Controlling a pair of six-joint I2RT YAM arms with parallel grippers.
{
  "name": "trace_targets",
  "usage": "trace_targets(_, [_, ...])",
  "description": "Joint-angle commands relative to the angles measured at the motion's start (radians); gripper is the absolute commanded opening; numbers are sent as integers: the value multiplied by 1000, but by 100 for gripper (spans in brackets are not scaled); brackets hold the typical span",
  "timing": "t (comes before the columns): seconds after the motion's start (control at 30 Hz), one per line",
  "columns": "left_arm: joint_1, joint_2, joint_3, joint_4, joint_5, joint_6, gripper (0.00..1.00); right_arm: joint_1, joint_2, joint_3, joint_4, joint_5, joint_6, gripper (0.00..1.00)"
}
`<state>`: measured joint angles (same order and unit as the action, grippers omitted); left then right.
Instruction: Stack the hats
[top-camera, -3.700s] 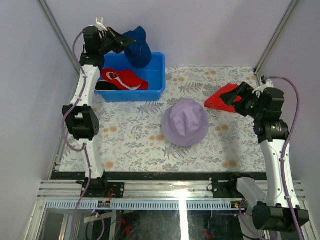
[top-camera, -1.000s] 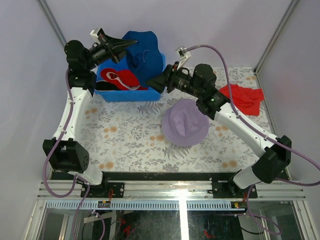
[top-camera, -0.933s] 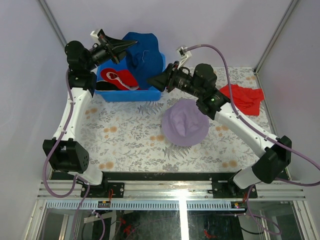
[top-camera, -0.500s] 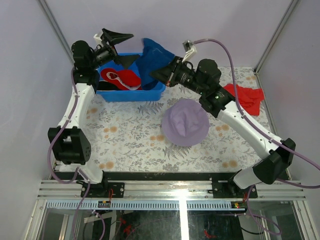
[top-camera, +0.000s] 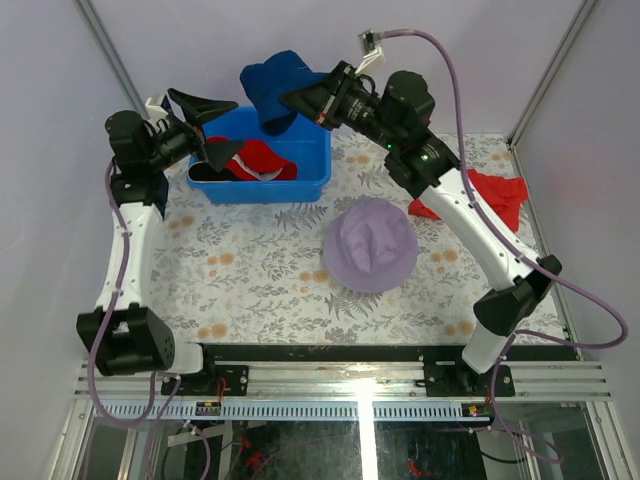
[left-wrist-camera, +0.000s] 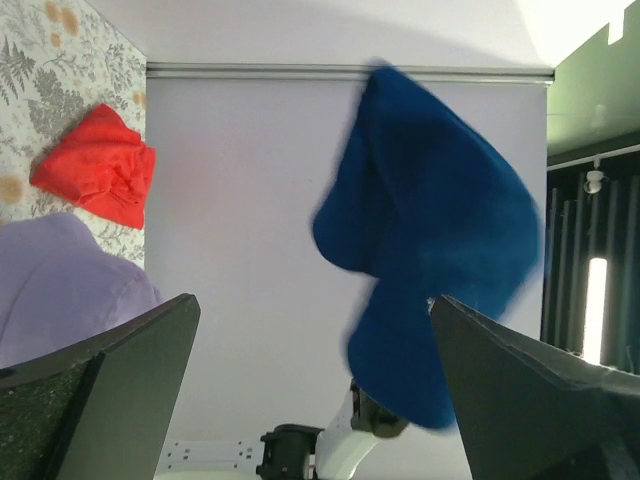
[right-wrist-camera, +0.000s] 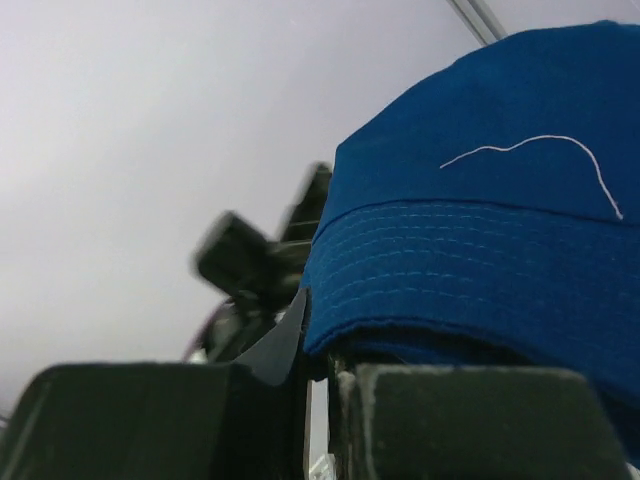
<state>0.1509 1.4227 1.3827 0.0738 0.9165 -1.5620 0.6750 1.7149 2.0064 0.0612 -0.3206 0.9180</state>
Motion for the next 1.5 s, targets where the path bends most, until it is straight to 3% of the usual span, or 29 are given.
trace_targets(0.0, [-7,-143,-5,-244,-36,162,100,5,21,27,-63,29,-16,0])
trace_targets(0.13, [-16,-219,-47,-195,-56,43,100,6,-5,-22,-76,75,-71,0])
trace_targets(0.27, [-25,-304,-189,-81,-77,-122,100,6,-45,-99,-25,120,-98,0])
trace_targets(0.43, [-75,-461,-439,165,-197,-470,100,7,-126,-218,110,165,-119,0])
trace_targets(0.57, [-132,-485,-435,194,-297,-569,100,8,-174,-335,242,178,-133,0])
trace_targets(0.9, [-353,-377,-267,185,-488,-569,100,36,-213,-437,379,194,-182,0])
trace_targets(1.03, [-422,-364,-267,180,-550,-556,100,41,-220,-441,391,192,-190,0])
trace_targets(1.47, [-445,-305,-252,179,-607,-497,100,46,-303,-524,421,139,-200,0])
